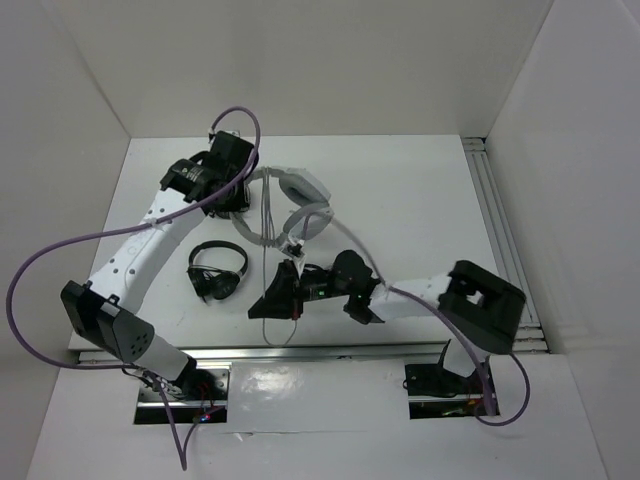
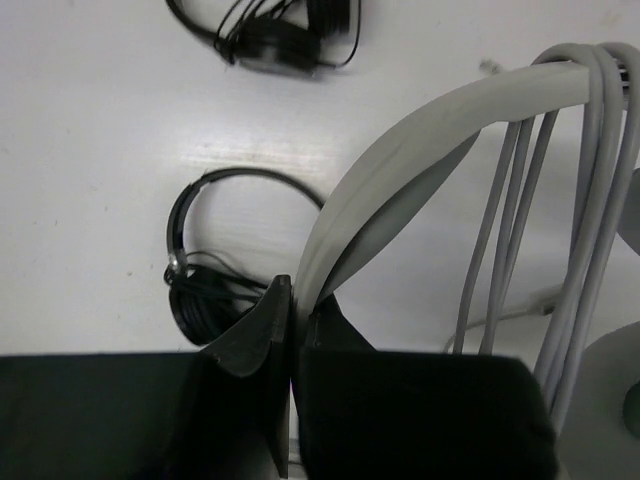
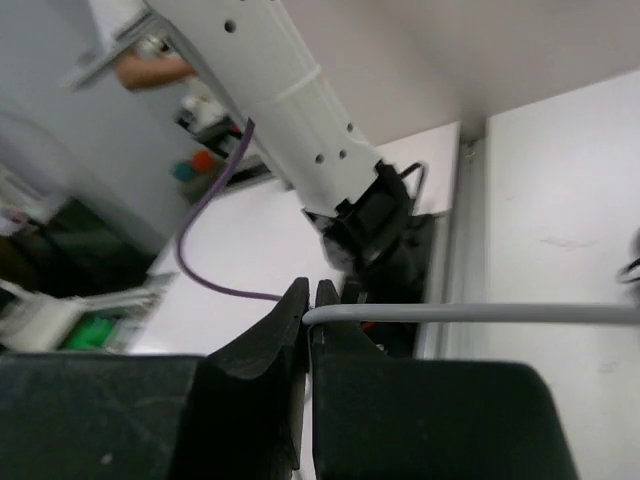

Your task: Wrap the headphones

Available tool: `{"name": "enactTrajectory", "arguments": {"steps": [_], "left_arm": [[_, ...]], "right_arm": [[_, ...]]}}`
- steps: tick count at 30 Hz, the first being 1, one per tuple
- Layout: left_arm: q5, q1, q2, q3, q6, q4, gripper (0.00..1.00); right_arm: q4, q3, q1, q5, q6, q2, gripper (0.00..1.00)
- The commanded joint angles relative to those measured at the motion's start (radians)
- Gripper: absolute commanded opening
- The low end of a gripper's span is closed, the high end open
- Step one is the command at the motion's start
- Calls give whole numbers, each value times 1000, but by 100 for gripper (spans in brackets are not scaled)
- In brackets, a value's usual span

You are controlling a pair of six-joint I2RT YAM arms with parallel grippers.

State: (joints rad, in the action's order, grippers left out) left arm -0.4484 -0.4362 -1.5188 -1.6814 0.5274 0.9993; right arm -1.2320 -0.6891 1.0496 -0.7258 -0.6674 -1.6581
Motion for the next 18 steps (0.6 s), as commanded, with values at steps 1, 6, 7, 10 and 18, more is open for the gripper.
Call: {"name": "enactTrajectory", "arguments": {"steps": [1, 6, 7, 10, 18], "left_arm": [[-122, 28, 81, 73, 45, -257, 0], [-180, 31, 62, 181, -47, -245, 0], [-181, 21, 62, 192, -47, -226, 0], [-144, -16, 89, 254, -59, -215, 0], [-249, -134, 71, 331, -31, -139, 0]], "right_arm": [[338, -90, 46, -37, 326, 219, 0], [961, -263, 153, 268, 658, 444, 0], [1076, -306, 168, 445, 695, 466, 0], [1211, -364, 217, 767, 807, 529, 0], [1500, -657, 227, 1179, 1031, 437, 1]]}}
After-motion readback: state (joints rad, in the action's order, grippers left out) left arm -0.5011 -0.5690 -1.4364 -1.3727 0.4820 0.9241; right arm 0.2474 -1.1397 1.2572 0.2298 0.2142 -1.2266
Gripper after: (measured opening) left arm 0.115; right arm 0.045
